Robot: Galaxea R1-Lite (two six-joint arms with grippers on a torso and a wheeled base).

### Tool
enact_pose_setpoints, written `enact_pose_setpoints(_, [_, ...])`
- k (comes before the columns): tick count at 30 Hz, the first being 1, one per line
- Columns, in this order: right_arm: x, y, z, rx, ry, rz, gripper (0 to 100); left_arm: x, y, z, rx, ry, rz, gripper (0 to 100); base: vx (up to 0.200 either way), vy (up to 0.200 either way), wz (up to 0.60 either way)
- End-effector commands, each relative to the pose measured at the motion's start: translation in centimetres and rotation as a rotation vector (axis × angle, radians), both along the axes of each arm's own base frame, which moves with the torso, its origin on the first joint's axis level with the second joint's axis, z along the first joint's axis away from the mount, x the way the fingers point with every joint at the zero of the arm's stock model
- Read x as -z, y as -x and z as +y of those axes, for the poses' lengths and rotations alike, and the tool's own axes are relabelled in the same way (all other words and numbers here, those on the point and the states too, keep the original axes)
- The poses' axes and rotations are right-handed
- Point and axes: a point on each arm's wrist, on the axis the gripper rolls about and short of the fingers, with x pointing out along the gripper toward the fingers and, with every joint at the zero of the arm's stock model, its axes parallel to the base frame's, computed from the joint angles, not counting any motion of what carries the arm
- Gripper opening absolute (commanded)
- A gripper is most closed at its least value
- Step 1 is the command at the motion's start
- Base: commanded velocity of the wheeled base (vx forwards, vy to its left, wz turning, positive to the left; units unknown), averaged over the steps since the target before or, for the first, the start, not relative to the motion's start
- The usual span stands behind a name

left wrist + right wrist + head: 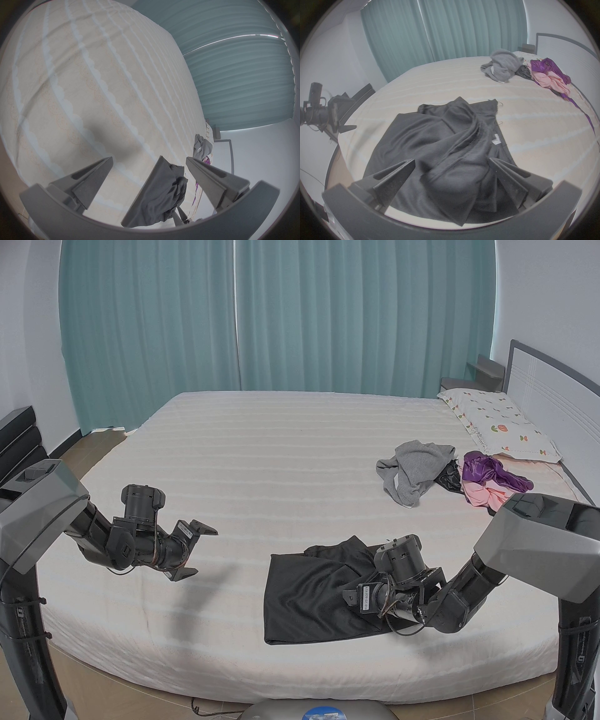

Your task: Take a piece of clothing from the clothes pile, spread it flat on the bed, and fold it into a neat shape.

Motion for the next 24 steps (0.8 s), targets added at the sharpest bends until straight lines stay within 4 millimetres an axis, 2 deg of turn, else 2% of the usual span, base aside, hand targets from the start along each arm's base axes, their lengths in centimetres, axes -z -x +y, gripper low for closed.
enact_pose_setpoints(1, [-0.9,0.5,0.5,-0.03,0.007,-0.011,100,0.0,0.0,0.0,0.0,0.0,0.0,100,0.0,0.0,0.0])
enact_pose_setpoints(5, [0.2,1.0,0.7,-0.066,0.067,0.035,100,0.0,0.0,0.0,0.0,0.002,-0.001,100,0.0,0.0,0.0])
enact_pose_setpoints(12, [1.7,0.8,-0.1,-0.083,0.147,0.092,100,-0.1,0.0,0.1,-0.003,0.005,-0.002,100,0.0,0.0,0.0])
enact_pose_setpoints(17, [0.0,0.0,-2.2,-0.008,0.149,0.06,100,-0.1,0.0,0.1,-0.004,0.006,-0.001,100,0.0,0.0,0.0])
enact_pose_setpoints(20, [-0.3,0.0,-3.6,0.025,0.148,0.065,100,-0.1,0.0,0.1,-0.003,0.006,-0.001,100,0.0,0.0,0.0])
enact_pose_setpoints(22, [-0.9,0.5,-5.7,0.079,0.143,0.079,100,0.0,0.0,0.1,-0.004,0.005,0.0,100,0.0,0.0,0.0])
enact_pose_setpoints(24, [-1.0,0.5,-6.0,0.084,0.142,0.081,100,0.0,0.0,0.1,-0.002,0.004,0.0,100,0.0,0.0,0.0])
